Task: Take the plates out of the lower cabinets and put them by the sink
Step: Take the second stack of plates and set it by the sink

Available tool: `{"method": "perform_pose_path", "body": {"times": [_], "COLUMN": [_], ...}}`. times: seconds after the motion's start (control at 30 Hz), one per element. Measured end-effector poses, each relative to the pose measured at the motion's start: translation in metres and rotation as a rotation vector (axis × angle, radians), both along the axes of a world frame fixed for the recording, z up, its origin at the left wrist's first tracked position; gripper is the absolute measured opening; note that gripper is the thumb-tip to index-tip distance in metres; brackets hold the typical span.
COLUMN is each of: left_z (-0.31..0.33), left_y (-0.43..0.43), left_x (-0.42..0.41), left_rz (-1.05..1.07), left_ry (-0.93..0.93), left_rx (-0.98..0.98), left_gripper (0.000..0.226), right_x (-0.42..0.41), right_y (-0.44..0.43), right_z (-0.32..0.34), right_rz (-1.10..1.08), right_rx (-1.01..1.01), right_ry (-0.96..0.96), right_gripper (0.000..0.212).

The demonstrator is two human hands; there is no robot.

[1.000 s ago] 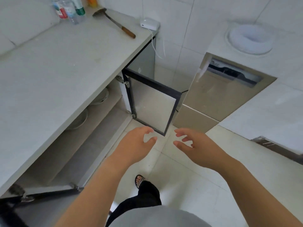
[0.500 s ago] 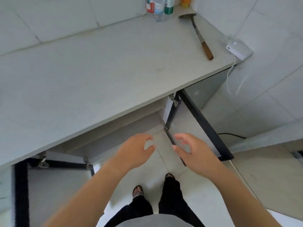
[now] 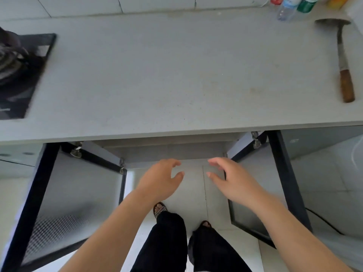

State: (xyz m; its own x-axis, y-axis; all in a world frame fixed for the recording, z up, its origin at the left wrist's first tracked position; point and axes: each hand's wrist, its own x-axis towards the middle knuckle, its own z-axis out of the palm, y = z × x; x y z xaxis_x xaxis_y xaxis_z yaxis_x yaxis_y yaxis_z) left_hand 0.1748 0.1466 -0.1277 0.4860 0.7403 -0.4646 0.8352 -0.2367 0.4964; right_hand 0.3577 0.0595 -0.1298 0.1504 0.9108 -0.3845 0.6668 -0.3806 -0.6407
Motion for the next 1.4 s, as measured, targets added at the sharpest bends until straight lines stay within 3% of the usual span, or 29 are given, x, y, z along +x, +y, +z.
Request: {"method": "perform_pose_path", "body": {"times": [0.33,0.53,0.7,1.1,1.3,1.4], "left_z": [-0.147,-0.267,-0.338,-0.399,-0.406,-0.410], "left_y": [0.064,0.114,0.147,0.219,0.256,0.266], "left_x": [-0.011,0.007,0.028,0.023,0.025,0.040], "left_rz": [-0.003,0.062,0.186,0.190,-0.180,-0.252], "left_ry": [0.045,-0.082,-0.292,-0.352,-0.077,0.005], "left_rx": [0.179,0.322,0.453,0.477,0.740,0.783], "left_gripper": [0.044,0.040,0.042,0.040,0.052,0.049], "right_x": [-0.016,-0.007,0.014,0.047,0.057,0.057], "right_y": [0.082,0.136,0.180,0.236,0.266,0.281], "right_z": [-0.154,-0.281,-0.353,-0.406,-0.410,-0.419], "right_rz": [0.083,0.058,0.014,-0.149,0.174,0.284], "right_rx": [0.110,0.252,0.360,0.474,0.589,0.560], "right_ry": [-0.038,-0.098,-0.152,-0.196,-0.545,-0.667], "right_gripper": [0.040,0.038,0.044,0.043,0.050,0.048]}}
